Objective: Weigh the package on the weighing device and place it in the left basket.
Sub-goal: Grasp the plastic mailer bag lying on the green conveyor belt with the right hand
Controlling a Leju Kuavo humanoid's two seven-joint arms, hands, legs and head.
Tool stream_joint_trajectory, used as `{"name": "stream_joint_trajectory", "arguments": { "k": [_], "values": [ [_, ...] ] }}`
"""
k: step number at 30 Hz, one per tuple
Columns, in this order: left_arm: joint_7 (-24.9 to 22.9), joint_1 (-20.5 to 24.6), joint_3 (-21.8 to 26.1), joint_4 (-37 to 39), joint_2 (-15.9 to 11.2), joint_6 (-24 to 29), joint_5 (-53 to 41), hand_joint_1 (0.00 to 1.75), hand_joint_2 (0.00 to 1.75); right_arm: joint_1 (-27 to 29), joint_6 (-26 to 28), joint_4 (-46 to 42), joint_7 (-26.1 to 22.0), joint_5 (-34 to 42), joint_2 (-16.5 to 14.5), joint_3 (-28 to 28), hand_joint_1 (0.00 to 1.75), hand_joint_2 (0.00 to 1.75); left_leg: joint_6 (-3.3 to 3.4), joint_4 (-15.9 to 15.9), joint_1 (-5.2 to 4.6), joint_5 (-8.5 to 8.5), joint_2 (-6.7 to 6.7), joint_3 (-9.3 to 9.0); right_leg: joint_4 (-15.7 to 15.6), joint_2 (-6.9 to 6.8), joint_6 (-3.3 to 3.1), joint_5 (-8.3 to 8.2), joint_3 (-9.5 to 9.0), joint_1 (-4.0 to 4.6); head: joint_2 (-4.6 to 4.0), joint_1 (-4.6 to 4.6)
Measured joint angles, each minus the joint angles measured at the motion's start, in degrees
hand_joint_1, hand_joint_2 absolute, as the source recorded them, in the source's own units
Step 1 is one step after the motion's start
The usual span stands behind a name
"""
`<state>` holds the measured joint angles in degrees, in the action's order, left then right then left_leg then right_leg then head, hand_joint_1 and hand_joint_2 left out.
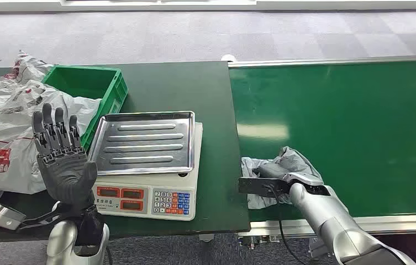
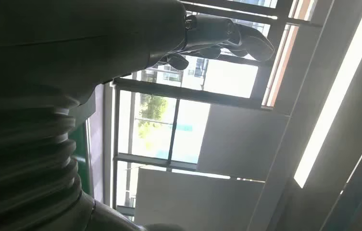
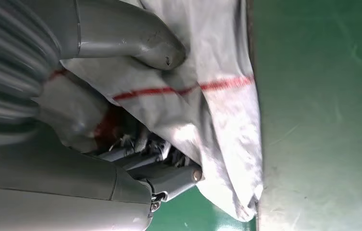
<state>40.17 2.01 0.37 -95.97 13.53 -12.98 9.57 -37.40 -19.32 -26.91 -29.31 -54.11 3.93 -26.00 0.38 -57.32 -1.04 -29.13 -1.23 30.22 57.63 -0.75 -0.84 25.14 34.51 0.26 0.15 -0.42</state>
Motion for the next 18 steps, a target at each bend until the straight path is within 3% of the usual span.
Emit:
{"name": "stream_joint_trajectory", "arguments": {
  "k": [12, 18],
  "values": [
    [0.0, 0.0, 0.0, 0.0, 0.0, 0.1, 0.0, 0.0, 1.75, 0.1, 2.7, 0.0, 0.8, 1.0, -0.2, -1.1, 1.75, 1.75, 0.0, 0.0, -0.01, 0.0, 0.02, 0.02, 0.0, -0.01, 0.0, 0.0, 0.0, -0.01, 0.0, 0.0],
    [0.0, -1.0, 0.0, -1.2, 0.0, 0.6, -0.4, 0.0, 1.75, 0.2, 11.4, -1.8, 1.1, 3.6, -0.6, -1.2, 1.75, 1.75, 0.0, 0.0, 0.0, 0.0, 0.0, 0.04, 0.0, -0.01, 0.0, 0.0, 0.01, -0.01, 0.0, -0.01]
  ]
}}
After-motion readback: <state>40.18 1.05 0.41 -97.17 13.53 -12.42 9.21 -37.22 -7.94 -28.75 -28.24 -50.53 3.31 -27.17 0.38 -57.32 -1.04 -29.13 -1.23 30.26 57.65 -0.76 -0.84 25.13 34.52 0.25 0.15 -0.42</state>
